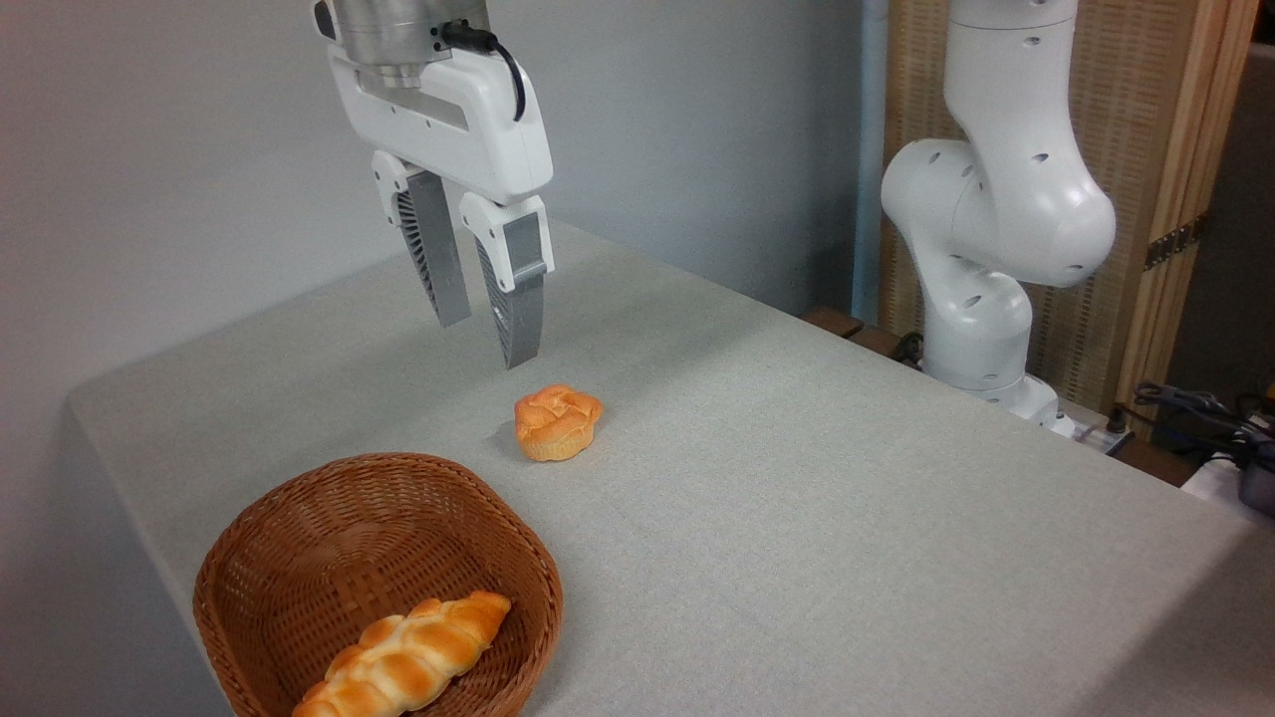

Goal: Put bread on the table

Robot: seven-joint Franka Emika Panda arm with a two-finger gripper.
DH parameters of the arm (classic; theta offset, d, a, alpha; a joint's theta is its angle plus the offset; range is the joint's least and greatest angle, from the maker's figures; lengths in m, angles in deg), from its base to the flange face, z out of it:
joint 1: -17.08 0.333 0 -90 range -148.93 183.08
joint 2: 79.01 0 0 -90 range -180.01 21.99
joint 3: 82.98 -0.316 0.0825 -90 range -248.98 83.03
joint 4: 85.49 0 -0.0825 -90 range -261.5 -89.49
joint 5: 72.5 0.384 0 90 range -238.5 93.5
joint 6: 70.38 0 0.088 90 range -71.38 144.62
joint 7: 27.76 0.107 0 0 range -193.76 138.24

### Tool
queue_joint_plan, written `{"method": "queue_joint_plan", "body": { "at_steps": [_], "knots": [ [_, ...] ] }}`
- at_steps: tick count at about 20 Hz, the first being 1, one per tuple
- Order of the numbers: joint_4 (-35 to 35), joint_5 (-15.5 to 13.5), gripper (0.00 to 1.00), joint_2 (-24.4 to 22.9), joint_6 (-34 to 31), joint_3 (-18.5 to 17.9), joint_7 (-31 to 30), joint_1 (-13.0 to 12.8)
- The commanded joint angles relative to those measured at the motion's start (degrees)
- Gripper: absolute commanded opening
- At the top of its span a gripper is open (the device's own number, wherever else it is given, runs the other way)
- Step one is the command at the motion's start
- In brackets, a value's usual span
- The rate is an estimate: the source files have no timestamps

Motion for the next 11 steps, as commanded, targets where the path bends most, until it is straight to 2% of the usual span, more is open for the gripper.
{"method": "queue_joint_plan", "body": {
  "at_steps": [1, 11],
  "knots": [
    [0.2, -0.9, 1.00, 0.0, -1.0, -0.7, 3.4, -0.4],
    [0.2, -0.9, 1.00, 0.0, -1.1, -0.7, 2.9, -0.4]
  ]
}}
